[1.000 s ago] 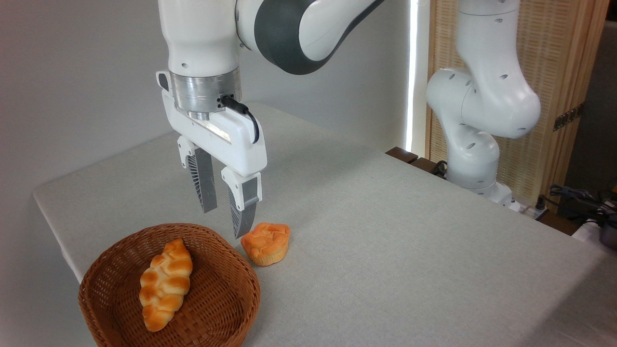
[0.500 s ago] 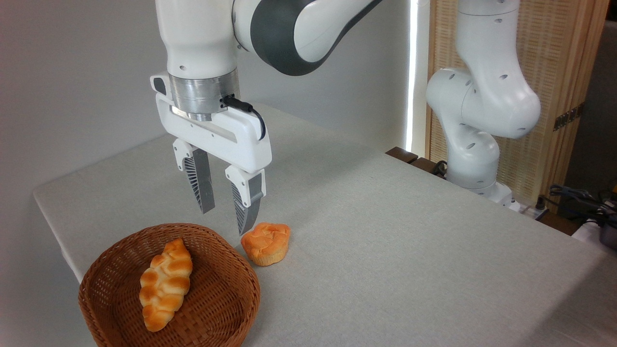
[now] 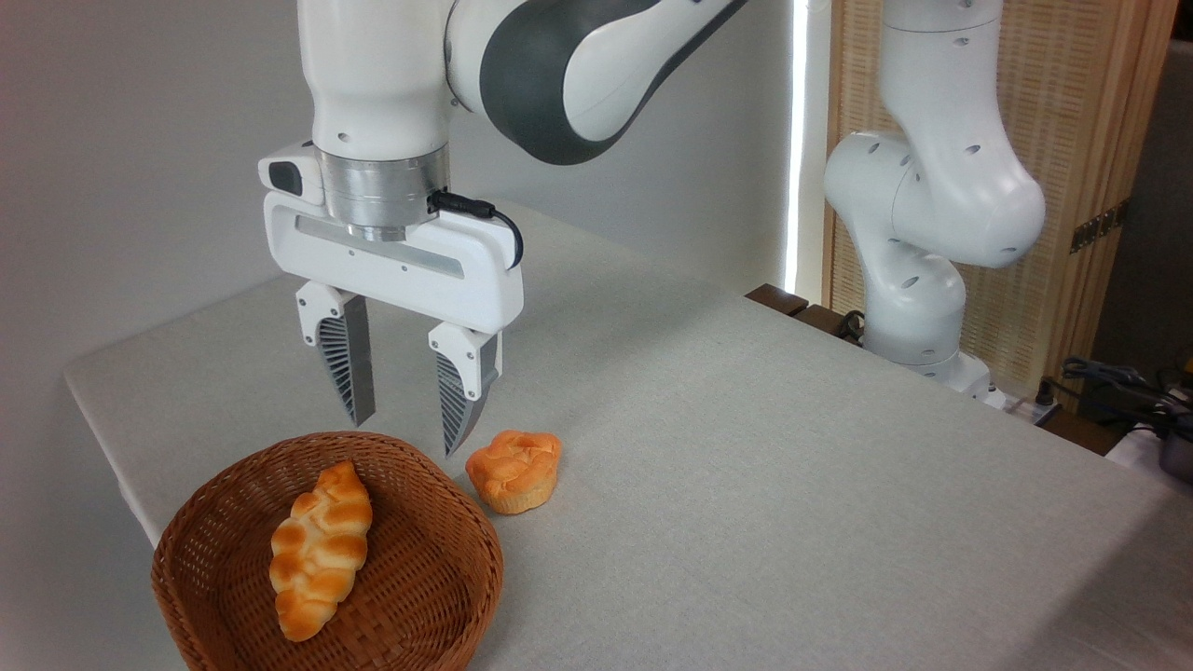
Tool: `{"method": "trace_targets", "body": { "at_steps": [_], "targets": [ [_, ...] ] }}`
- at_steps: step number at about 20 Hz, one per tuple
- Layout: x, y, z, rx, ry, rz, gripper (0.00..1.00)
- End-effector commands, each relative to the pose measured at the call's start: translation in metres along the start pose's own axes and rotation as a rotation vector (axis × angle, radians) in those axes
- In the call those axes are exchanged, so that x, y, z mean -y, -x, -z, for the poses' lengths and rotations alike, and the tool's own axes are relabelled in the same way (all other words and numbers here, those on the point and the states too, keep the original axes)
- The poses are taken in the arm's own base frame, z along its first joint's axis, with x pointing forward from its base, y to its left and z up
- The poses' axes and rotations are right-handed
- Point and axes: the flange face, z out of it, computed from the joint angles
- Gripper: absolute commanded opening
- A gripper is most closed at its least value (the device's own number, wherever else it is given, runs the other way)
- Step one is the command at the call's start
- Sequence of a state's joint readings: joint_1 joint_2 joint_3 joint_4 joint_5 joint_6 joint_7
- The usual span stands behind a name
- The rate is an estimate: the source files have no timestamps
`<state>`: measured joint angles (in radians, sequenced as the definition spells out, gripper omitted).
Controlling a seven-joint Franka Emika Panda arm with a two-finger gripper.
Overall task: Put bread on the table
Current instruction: 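Lower the open gripper over the braided roll in the basket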
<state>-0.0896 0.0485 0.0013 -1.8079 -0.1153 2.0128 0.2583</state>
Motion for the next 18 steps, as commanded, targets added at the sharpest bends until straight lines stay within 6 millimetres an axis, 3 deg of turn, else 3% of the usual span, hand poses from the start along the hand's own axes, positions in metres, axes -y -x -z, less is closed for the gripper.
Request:
{"method": "trace_targets", "body": {
  "at_steps": [1,8,15,18],
  "targets": [
    [-0.008,-0.01,-0.003,-0.048,0.0,0.111,1.0],
    [-0.014,-0.026,-0.022,-0.114,0.004,0.261,1.0],
    [-0.022,-0.038,-0.056,-0.116,0.003,0.261,1.0],
    [-0.036,-0.044,-0.07,-0.125,0.012,0.238,1.0]
  ]
}}
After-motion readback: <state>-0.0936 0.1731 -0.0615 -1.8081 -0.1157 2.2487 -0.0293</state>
